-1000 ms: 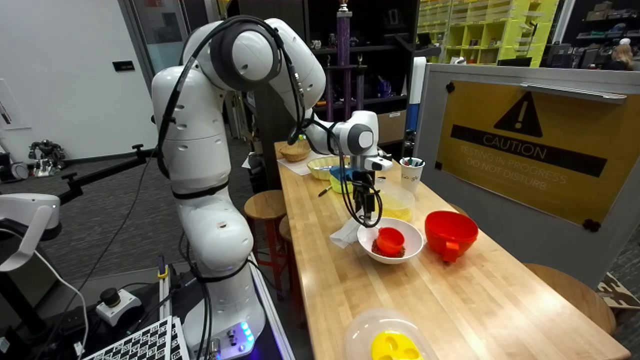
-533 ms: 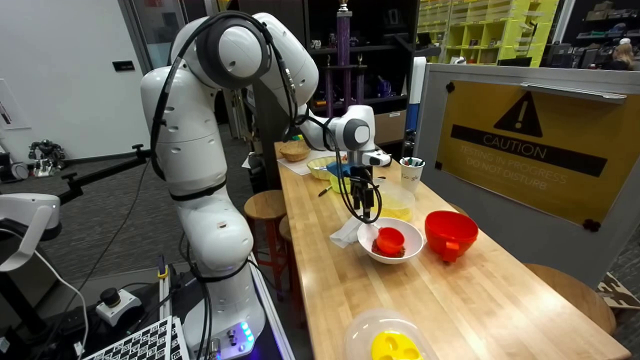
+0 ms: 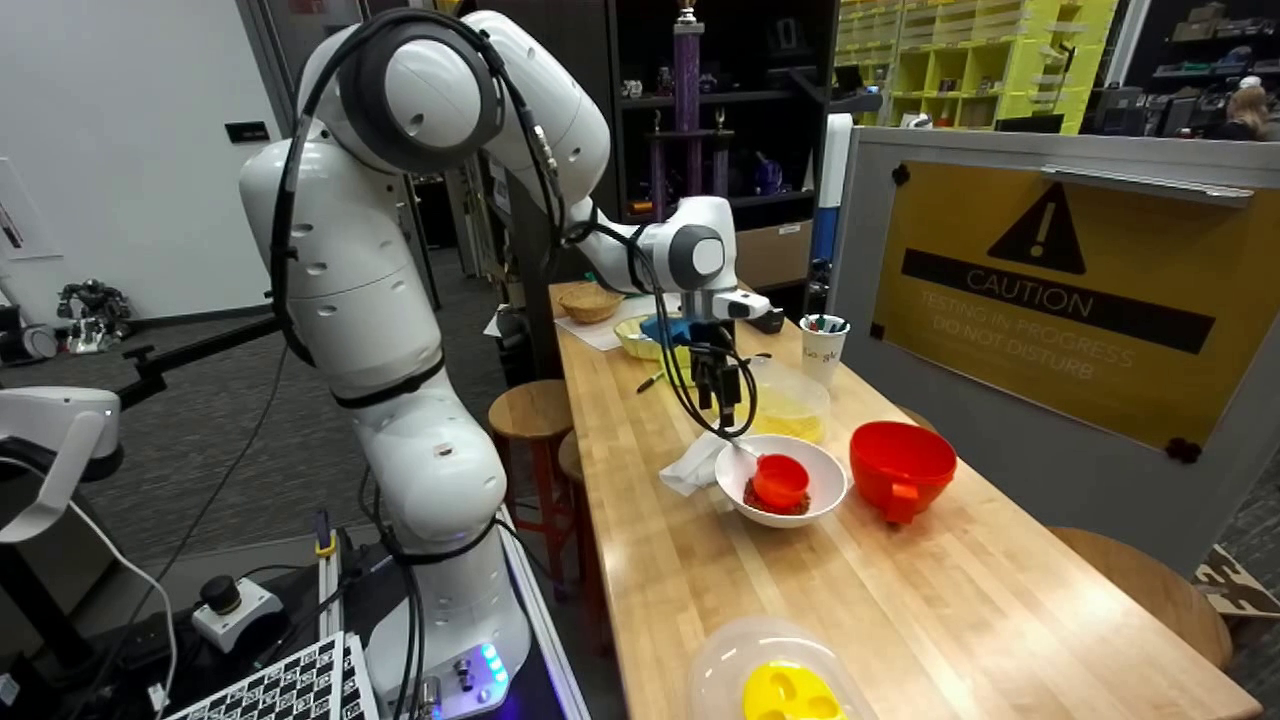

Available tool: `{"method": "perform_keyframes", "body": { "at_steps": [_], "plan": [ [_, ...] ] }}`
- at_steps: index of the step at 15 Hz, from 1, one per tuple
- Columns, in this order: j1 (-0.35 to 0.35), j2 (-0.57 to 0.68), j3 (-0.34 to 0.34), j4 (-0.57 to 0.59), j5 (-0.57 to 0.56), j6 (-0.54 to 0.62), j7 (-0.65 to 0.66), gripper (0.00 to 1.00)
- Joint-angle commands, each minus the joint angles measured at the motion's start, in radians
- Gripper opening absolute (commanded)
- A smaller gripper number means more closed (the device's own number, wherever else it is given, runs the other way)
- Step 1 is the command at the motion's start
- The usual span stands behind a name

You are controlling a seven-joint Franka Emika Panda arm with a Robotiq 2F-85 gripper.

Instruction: Use the towel to wipe the table

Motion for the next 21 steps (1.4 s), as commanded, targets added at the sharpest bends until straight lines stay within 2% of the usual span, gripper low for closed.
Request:
{"method": "perform_keyframes", "body": {
  "at_steps": [1,13,14,21],
  "plan": [
    [-0.012,-0.072,0.016,-0.048,0.03,0.016,-0.044,1.0],
    [-0.013,-0.105,0.045,-0.052,0.023,-0.012,-0.069,1.0],
    [-0.019,-0.066,0.048,-0.029,0.006,-0.002,-0.052,1.0],
    [-0.019,-0.061,0.049,-0.029,0.005,-0.001,-0.052,1.0]
  ]
}}
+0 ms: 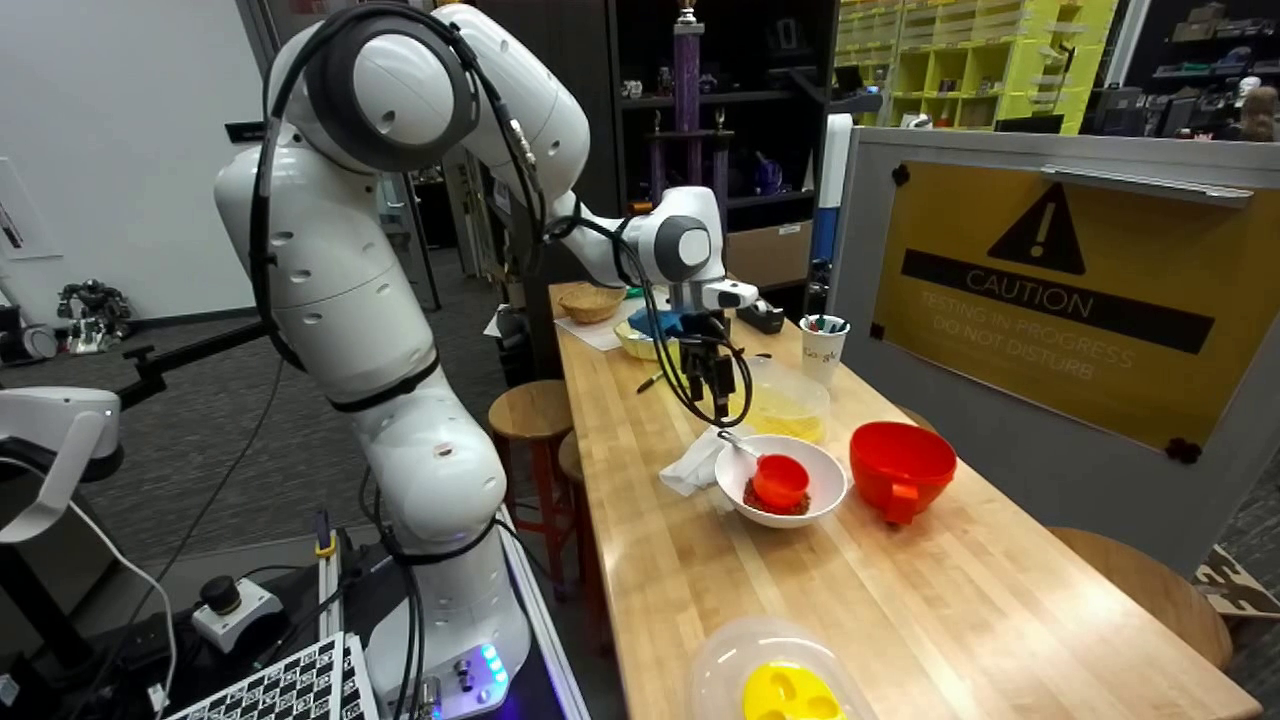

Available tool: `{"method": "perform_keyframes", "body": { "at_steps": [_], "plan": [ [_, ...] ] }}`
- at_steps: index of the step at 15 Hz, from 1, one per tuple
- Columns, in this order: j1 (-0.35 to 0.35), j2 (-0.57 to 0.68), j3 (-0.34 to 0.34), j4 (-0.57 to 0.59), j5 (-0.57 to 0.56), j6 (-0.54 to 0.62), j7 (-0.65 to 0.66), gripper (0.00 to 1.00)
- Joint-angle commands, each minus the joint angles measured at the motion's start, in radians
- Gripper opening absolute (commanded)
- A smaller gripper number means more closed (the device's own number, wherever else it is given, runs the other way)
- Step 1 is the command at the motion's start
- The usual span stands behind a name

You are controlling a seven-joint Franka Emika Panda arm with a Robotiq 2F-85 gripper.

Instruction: Use the towel to wipe the table

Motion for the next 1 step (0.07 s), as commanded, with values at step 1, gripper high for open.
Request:
{"method": "perform_keyframes", "body": {
  "at_steps": [1],
  "plan": [
    [-0.018,-0.001,0.018,0.001,0.005,-0.001,-0.004,1.0]
  ]
}}
